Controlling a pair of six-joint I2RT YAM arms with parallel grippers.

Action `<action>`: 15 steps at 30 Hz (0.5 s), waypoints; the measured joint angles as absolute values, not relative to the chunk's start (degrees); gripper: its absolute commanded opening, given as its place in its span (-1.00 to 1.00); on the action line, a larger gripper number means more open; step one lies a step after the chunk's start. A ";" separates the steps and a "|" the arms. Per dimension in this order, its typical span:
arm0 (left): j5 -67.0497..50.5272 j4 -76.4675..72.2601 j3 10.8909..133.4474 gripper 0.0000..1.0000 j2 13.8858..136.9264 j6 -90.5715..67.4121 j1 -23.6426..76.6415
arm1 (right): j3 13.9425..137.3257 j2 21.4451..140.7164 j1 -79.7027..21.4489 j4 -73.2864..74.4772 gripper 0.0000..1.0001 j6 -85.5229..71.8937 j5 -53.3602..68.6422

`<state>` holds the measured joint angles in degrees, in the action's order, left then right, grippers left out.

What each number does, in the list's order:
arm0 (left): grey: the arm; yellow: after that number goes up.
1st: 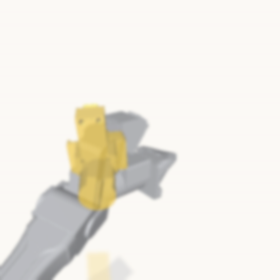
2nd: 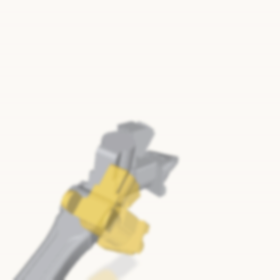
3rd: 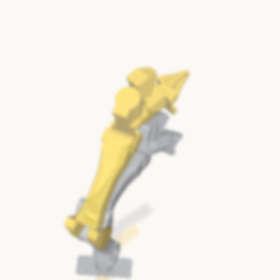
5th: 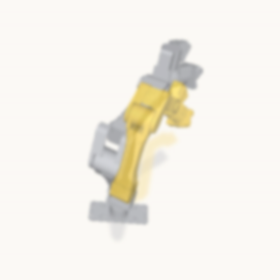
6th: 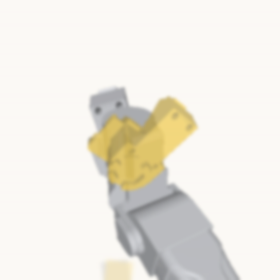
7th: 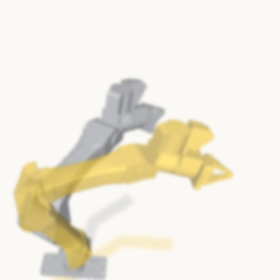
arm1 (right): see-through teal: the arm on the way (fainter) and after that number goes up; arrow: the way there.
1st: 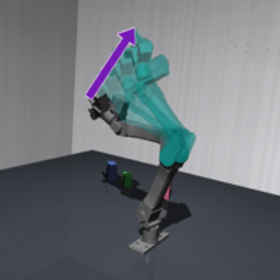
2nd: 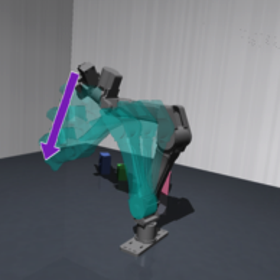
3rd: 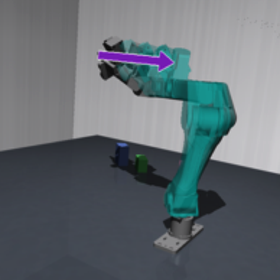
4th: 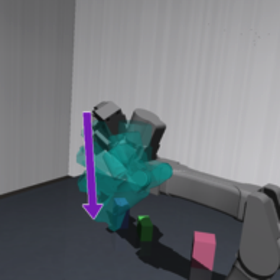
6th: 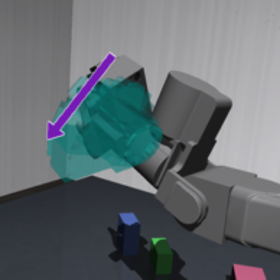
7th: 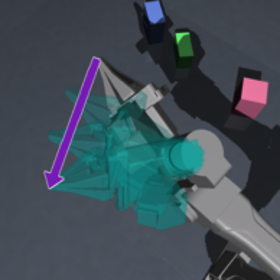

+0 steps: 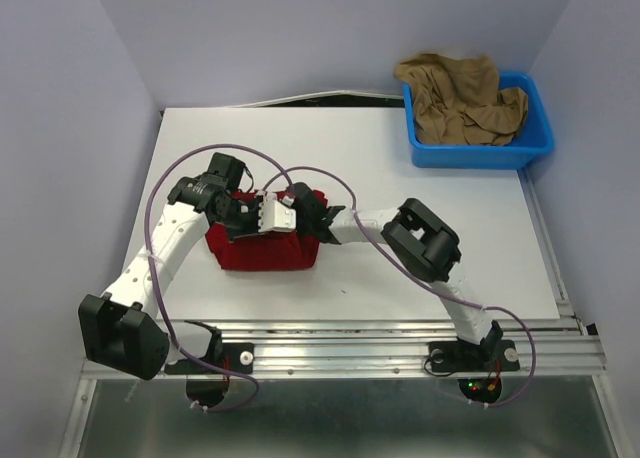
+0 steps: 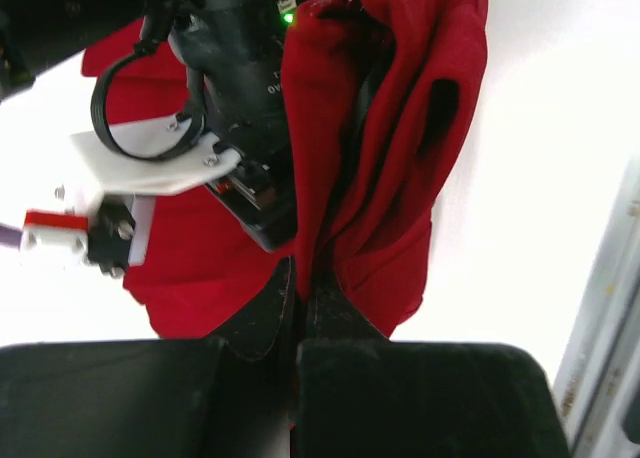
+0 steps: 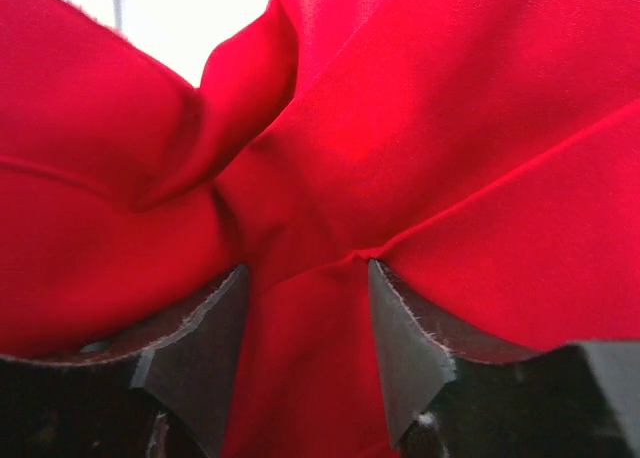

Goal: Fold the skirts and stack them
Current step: Fold the skirt

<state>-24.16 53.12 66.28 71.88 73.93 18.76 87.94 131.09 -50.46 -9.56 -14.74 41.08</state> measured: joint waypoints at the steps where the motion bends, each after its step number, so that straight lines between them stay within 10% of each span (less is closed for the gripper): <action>1: -24.43 54.15 66.30 -1.00 72.18 73.87 18.76 | 86.96 130.30 -51.24 -9.45 0.19 -14.57 41.12; 15: -27.03 60.58 65.21 -1.00 72.47 75.90 19.92 | 97.27 126.85 -43.62 4.91 0.66 -6.96 33.71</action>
